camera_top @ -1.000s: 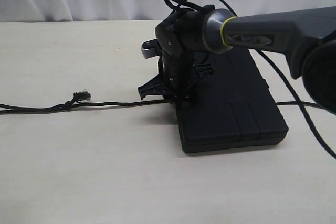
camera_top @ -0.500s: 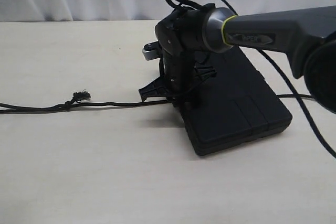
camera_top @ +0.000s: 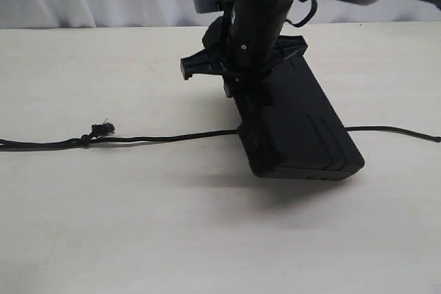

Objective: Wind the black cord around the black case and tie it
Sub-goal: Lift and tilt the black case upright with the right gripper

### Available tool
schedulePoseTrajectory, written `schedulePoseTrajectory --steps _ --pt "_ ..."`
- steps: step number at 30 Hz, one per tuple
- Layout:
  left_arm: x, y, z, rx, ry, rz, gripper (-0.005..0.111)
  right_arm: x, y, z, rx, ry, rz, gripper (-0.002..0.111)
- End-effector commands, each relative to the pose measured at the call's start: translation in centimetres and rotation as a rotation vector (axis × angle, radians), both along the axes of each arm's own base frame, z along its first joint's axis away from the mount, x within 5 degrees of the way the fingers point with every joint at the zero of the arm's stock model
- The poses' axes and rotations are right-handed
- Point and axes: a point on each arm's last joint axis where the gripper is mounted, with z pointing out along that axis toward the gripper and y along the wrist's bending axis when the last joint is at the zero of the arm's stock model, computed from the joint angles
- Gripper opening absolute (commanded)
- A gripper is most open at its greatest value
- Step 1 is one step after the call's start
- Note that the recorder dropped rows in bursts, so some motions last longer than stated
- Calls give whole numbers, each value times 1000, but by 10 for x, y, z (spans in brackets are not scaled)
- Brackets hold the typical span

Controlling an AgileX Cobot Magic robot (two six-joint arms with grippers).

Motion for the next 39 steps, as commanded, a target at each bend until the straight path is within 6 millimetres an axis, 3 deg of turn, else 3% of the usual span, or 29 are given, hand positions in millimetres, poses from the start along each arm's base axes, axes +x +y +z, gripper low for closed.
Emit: schedulePoseTrajectory --steps 1,8,16,30,39 --pt "0 0 0 -5 -5 0 0 -6 -11 33 110 -27 47 4" --pt "0 0 0 -5 -5 0 0 -8 -19 53 324 20 71 4" --pt "0 0 0 -6 -7 0 0 -1 -27 60 643 91 100 4" --pt "0 0 0 -6 -7 0 0 7 -82 -10 822 170 -97 4" --pt "0 0 0 -6 -7 0 0 9 -115 -32 786 142 -185 4"
